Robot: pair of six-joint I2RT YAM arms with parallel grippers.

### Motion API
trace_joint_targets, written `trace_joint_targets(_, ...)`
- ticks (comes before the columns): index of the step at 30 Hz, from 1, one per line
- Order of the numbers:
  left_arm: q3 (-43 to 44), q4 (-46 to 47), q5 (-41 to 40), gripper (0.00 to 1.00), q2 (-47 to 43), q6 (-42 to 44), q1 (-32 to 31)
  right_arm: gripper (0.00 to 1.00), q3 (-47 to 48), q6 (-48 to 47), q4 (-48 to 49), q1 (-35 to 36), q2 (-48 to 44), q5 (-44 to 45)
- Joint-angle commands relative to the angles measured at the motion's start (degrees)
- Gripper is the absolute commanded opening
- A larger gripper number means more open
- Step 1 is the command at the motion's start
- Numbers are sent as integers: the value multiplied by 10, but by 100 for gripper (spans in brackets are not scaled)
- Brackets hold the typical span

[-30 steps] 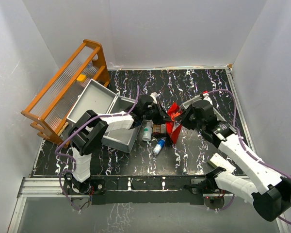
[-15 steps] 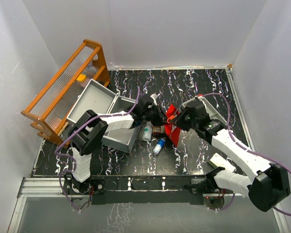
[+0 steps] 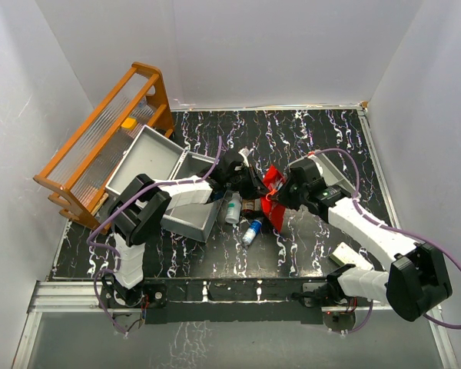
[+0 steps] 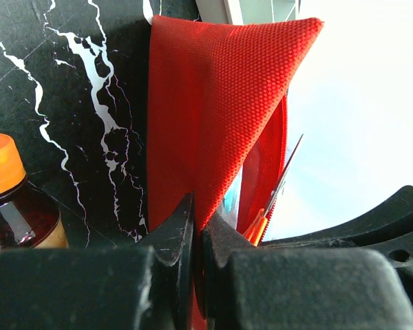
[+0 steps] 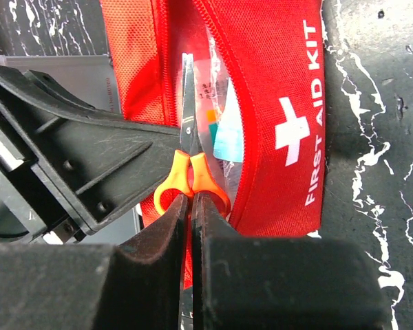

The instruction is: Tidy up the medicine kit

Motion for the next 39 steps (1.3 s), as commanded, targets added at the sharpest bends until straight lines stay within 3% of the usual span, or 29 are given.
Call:
trace_joint_targets(1,25,-2,13,0,-17,8,-3,0,18,-8,-18,-5,3,27)
trace_joint_targets(7,30,-9,10,0,-17,14,-3,0,35,-16,-77,-4,3,65)
trace_joint_targets(14,35,-23,2,0,-17,25,-3,0,39,-36,-105,-6,2,47)
trace_joint_targets(21,38,-26,1,0,-18,29,-3,20,65,-59,-149,-6,0,51)
trace_joint_targets(26,38,-28,0,0,-18,31,-3,25,95,-64,-179,-7,-3,66)
trace_joint_targets(39,40,-27,11,0,-19,38,-3,20,125,-133,-89,-6,62,58)
